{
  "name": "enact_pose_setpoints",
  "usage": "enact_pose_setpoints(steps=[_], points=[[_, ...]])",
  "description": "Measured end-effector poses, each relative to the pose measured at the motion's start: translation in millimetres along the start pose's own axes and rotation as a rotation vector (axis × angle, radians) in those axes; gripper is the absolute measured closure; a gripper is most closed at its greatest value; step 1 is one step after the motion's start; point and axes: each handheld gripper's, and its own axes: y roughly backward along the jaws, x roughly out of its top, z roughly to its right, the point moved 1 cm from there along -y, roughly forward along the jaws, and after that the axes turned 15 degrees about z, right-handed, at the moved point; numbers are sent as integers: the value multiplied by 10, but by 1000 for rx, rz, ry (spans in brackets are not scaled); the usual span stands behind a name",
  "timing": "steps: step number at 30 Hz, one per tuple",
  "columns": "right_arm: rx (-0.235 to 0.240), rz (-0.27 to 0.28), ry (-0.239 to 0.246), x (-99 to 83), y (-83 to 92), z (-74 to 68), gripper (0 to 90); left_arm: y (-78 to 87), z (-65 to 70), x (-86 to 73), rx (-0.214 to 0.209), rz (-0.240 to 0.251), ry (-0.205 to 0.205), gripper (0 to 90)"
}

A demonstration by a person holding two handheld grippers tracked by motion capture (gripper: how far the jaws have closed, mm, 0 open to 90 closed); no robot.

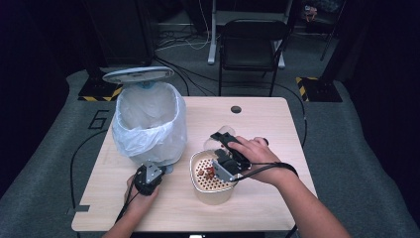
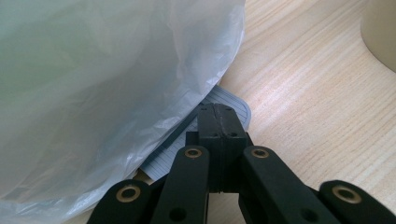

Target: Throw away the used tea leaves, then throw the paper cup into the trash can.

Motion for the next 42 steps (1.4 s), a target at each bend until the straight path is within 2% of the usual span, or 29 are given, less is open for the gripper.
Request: enact_pose_setpoints(steps=[1, 2, 3, 5, 6, 7, 8, 12, 13, 14, 15, 18, 19, 22, 23, 24, 25, 28, 30, 34, 36, 38, 42], points=[[11, 24, -71, -35, -2, 41, 375, 0, 2, 0, 0, 0, 1, 900], [14, 31, -97, -48, 0, 56, 375, 0, 1, 0, 0, 0, 0, 900], [14, 31, -97, -48, 0, 56, 375, 0, 1, 0, 0, 0, 0, 900], [23, 57, -185, -86, 2, 104, 376, 0, 0, 0, 0, 0, 1, 900], [15, 92, -271, -123, 12, 157, 376, 0, -1, 0, 0, 0, 0, 900], [11, 102, -308, -136, 16, 175, 376, 0, -1, 0, 0, 0, 0, 900], [11, 102, -308, -136, 16, 175, 376, 0, -1, 0, 0, 0, 0, 900], [-5, 156, -525, -227, 25, 280, 375, 0, 1, 0, 1, 0, 0, 900], [4, 174, -590, -263, 25, 321, 376, 0, 0, 0, 0, 1, 0, 900], [2, 199, -686, -296, 29, 370, 376, 0, -2, -1, 0, 1, 1, 900], [2, 199, -686, -296, 29, 370, 376, 0, -2, -1, 0, 1, 1, 900], [-5, 258, -823, -332, 42, 462, 376, 2, -3, 1, -1, -2, 1, 900], [-8, 268, -842, -334, 45, 482, 376, 0, -3, 0, 0, 0, 3, 900], [-15, 291, -947, -345, 39, 593, 375, 0, -3, -1, 0, 1, 3, 900], [-15, 291, -947, -345, 39, 593, 375, 0, -4, -1, 0, 2, 4, 900], [-16, 301, -1000, -353, 35, 650, 376, -4, 0, -3, 7, 7, 3, 900], [-16, 301, -1000, -353, 35, 650, 376, -2, -1, -2, 5, 3, 2, 900], [-36, 306, -1050, -354, 19, 771, 376, -5, 1, -5, 11, 9, 3, 900], [-42, 305, -1059, -349, 14, 800, 376, -6, -1, -5, 12, 10, 6, 900], [-56, 323, -1127, -335, -23, 950, 376, -5, 5, -3, 9, 10, 11, 900], [-71, 312, -1132, -318, -46, 1012, 376, -9, -5, -2, 20, 18, -5, 900], [-64, 310, -1129, -310, -54, 1045, 376, -9, -8, -2, 21, 17, -8, 900], [-63, 314, -1152, -247, -100, 1186, 376, -5, -18, 2, 23, 15, -27, 900]])
